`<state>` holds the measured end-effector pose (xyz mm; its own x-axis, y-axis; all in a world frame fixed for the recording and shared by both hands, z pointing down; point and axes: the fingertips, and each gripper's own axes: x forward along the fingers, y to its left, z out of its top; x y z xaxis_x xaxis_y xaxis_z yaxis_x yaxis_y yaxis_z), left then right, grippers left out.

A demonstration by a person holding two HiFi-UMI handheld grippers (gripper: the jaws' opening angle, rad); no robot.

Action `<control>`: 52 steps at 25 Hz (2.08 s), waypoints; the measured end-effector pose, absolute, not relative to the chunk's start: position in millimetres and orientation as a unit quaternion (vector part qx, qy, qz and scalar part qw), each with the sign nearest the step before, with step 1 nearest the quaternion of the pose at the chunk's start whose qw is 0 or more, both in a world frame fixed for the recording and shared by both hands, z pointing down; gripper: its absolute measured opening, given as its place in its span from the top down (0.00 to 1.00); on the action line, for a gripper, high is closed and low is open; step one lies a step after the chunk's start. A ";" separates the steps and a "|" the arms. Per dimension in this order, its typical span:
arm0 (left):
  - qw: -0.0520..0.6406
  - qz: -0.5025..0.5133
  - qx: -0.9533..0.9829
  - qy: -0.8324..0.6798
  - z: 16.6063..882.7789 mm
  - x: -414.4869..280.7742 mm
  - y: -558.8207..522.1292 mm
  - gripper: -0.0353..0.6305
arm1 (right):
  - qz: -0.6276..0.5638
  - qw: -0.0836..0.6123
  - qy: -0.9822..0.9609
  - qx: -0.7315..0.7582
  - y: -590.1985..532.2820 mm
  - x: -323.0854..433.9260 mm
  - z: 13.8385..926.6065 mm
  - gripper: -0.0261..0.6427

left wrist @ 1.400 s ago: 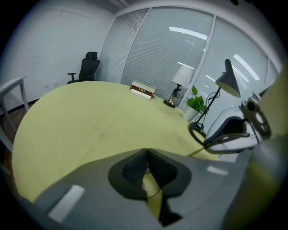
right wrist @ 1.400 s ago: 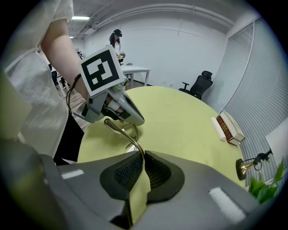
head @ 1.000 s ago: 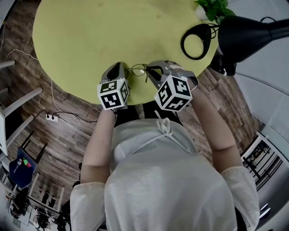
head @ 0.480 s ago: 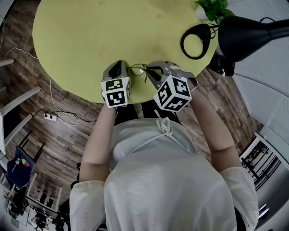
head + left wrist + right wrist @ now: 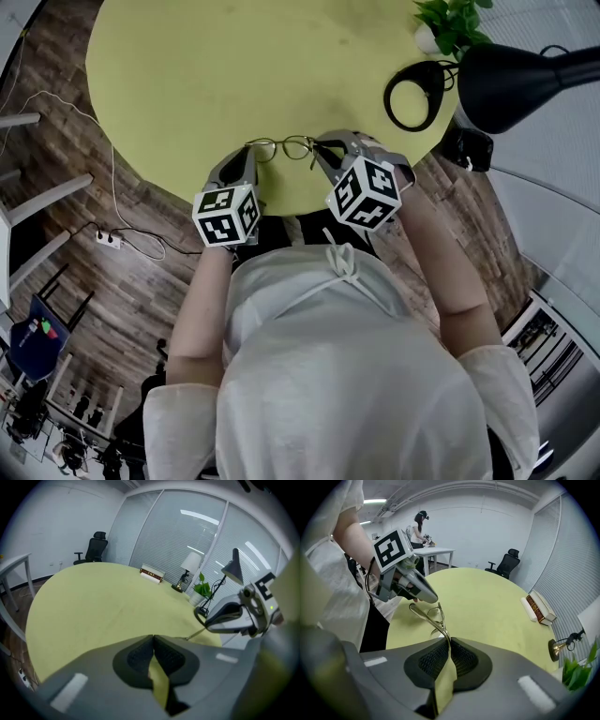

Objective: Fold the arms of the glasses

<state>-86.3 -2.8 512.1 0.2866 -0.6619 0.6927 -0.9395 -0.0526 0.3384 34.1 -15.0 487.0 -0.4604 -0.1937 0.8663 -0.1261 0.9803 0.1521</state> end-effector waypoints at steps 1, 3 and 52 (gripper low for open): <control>0.393 0.184 0.702 -0.564 516.1 -85.3 3.1 0.94 | -0.034 0.512 -0.853 0.092 -14.4 33.3 486.8 0.94; 0.403 0.190 0.703 -0.554 523.2 -80.3 10.3 0.94 | -0.036 0.515 -0.852 0.090 -13.4 32.4 487.1 0.94; 0.435 0.194 0.718 -0.508 543.2 -68.8 16.9 0.94 | -0.049 0.580 -0.812 -0.029 -8.9 -51.3 532.4 0.93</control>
<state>-68.8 16.9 543.2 0.4096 -0.5600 0.7202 -0.8976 -0.1062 0.4278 -51.3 -8.9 532.4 -0.3247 -0.0109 0.9457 0.1036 0.9935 0.0470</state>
